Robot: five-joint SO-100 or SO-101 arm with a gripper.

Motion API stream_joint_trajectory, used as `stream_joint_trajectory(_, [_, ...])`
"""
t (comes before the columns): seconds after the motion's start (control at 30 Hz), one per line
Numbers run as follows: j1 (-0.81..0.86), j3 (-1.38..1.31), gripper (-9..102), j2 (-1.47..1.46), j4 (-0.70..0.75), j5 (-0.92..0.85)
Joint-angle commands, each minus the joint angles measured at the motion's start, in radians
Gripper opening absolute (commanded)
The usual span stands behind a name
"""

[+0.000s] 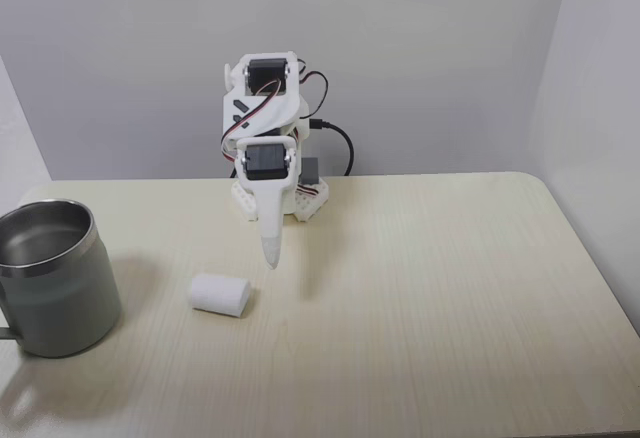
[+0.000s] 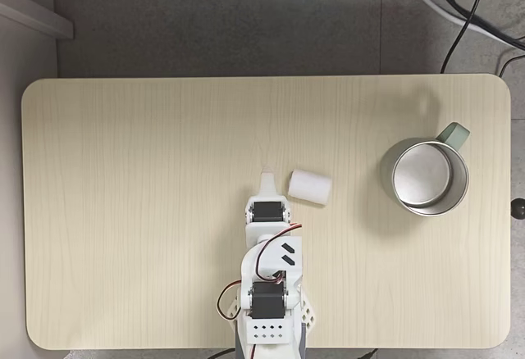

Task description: Grasp a dressing and put it in the cup.

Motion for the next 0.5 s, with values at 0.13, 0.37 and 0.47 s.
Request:
stream_joint_trajectory(0.13, [-0.003, 0.000, 1, -0.005, -0.009, -0.009])
stream_joint_trajectory(0.37, [-0.006, 0.190, 0, 0.037, 0.081, -0.071])
stream_joint_trajectory(0.47, [-0.005, 0.367, 0, 0.225, 0.112, -0.104])
